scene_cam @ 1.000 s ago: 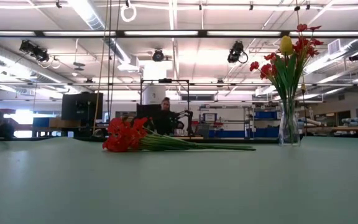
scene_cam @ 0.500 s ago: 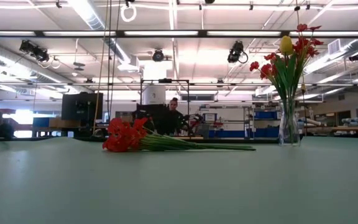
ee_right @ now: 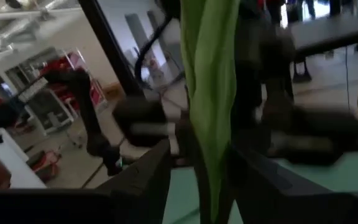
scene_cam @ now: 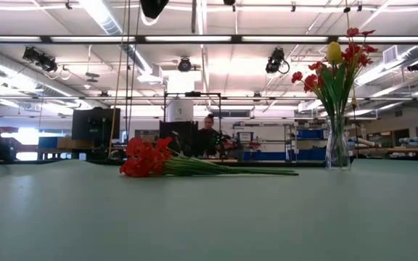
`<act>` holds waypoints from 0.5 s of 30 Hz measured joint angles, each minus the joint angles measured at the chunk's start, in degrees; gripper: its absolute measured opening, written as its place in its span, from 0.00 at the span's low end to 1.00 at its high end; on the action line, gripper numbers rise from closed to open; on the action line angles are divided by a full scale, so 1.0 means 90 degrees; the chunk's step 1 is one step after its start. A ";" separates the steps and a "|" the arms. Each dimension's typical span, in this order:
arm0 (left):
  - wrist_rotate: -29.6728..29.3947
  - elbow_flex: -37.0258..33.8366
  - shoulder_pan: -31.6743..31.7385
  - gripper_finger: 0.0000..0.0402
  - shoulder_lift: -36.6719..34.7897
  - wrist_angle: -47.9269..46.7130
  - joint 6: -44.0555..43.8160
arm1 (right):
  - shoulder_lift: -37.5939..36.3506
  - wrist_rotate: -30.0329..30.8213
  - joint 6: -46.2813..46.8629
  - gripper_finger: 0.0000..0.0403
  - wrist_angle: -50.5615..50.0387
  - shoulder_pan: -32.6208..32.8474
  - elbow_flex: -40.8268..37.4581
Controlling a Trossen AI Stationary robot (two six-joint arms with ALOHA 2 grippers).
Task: Sort flowers into vase by color
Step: Put the bottom black flower into the yellow vase
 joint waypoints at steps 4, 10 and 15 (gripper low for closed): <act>0.0037 0.0002 0.0002 0.00 0.0039 -0.0101 -0.0060 | 0.0083 0.0021 0.0110 0.33 -0.0117 -0.0063 0.0006; 0.0034 0.0011 0.0003 0.01 0.0047 -0.0468 -0.0387 | 0.0006 0.0364 -0.0102 0.05 -0.0518 -0.0097 0.0006; -0.0022 0.0015 -0.0019 0.07 0.0049 -0.1061 -0.0817 | -0.0133 0.0825 -0.0041 0.04 -0.1420 -0.0024 0.0001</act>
